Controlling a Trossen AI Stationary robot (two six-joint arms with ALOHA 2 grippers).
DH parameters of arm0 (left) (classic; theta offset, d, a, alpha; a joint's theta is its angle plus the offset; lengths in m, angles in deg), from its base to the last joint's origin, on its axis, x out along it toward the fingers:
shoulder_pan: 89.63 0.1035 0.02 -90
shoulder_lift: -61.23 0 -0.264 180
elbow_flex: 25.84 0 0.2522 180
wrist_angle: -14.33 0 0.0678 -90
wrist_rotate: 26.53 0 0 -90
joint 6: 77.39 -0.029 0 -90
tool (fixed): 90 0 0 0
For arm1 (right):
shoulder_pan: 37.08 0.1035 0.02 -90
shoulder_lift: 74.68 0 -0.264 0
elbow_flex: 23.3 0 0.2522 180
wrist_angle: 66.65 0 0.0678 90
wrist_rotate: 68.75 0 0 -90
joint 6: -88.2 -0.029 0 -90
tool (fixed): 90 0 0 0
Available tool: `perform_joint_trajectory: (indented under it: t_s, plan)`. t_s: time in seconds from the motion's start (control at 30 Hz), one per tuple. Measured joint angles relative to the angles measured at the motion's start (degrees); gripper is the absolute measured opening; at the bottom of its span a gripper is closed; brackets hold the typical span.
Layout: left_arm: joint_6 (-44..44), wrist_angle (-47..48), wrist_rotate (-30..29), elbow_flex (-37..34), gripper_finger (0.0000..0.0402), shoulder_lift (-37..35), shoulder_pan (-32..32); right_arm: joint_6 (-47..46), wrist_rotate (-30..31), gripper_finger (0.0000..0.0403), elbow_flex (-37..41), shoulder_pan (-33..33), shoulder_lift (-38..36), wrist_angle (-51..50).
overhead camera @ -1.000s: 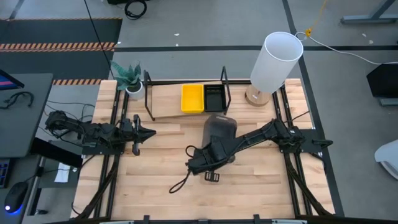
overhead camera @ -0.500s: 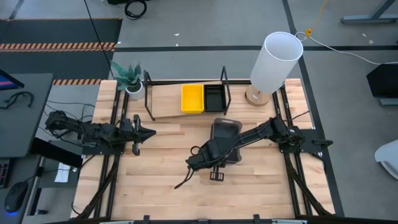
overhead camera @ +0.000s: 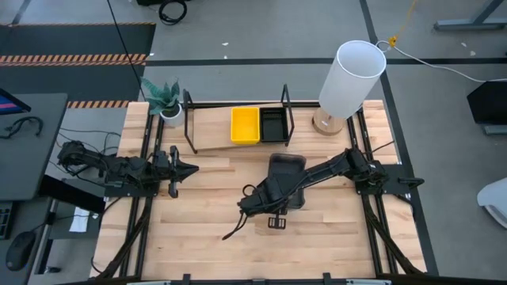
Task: Stack baskets on shelf by color
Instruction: Stack the black transparent bin on the black transparent bin, then put the stacked black transparent bins on the shelf
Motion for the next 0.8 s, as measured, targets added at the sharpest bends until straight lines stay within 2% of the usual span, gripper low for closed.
perform_joint_trajectory:
  t_s: [0.3,0.5,0.8]
  plan:
    - [0.00,0.00,0.00,-0.02,0.0028,0.02,0.00,-1.97,3.11,0.0163,-0.02,-0.11,-4.95,-0.07]
    - [-0.01,0.00,-0.01,0.00,0.0035,0.00,-0.02,-1.18,6.79,0.0163,-0.02,0.87,-8.38,3.52]
    - [-0.02,0.00,-0.01,-0.01,0.0029,0.00,-0.01,5.27,10.85,0.0149,-0.02,2.75,-11.21,11.05]
